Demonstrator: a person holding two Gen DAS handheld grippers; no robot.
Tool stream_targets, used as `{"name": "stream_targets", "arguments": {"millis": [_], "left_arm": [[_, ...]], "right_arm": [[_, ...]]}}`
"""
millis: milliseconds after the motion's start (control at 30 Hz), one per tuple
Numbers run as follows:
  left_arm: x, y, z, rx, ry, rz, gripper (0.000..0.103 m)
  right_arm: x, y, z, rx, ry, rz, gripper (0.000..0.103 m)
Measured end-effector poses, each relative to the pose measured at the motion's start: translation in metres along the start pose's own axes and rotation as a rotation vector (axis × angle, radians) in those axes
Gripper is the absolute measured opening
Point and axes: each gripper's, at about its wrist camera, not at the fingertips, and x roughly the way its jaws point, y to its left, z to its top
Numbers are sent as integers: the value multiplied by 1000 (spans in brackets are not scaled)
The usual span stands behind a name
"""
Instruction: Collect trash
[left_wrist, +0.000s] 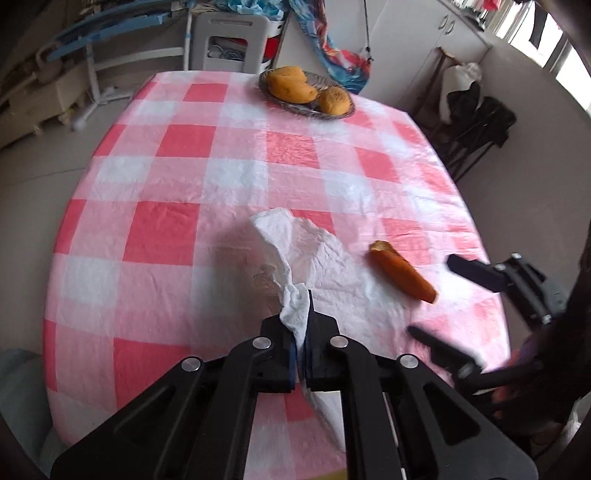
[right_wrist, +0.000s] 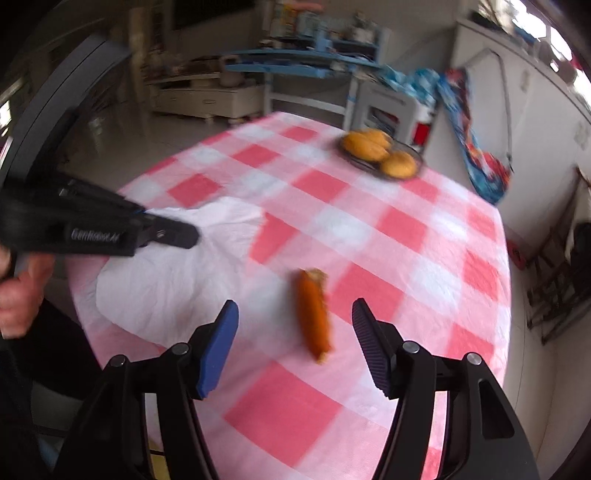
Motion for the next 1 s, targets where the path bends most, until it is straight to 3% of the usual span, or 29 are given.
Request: {"name": "stream_targets", "arguments": {"millis": [100,233,333,400,433,500,700,833,1000], "left_arm": [[3,-1,-5,6,39,-39,4],[15,-8,-12,36,109,-9,5],[22,-14,-16,69,128,26,21],[21,-22,-18,101,114,32,49],[21,-26,-19,120,107,53,53],[25,-35,-22,186,88,142,53],[23,-35,-20,209,76,206,55],[18,-30,-18,190,69,187,56],[26,-47,-27,283,83,208,56]], "right_arm": [[9,17,2,-43,20,20,69],[23,35,1,-90,59,32,69],[27,41,-2,-113,75,25,70],[26,39,-3,-113,77,22,71],[24,38,-3,-109,73,22,71],[16,33,-4,-99,56,19,72],[4,23,-15,-156,61,-73,81],[2,5,-18,-117,80,-95,81],[8,-13,-15,-34,98,-139,81]]}}
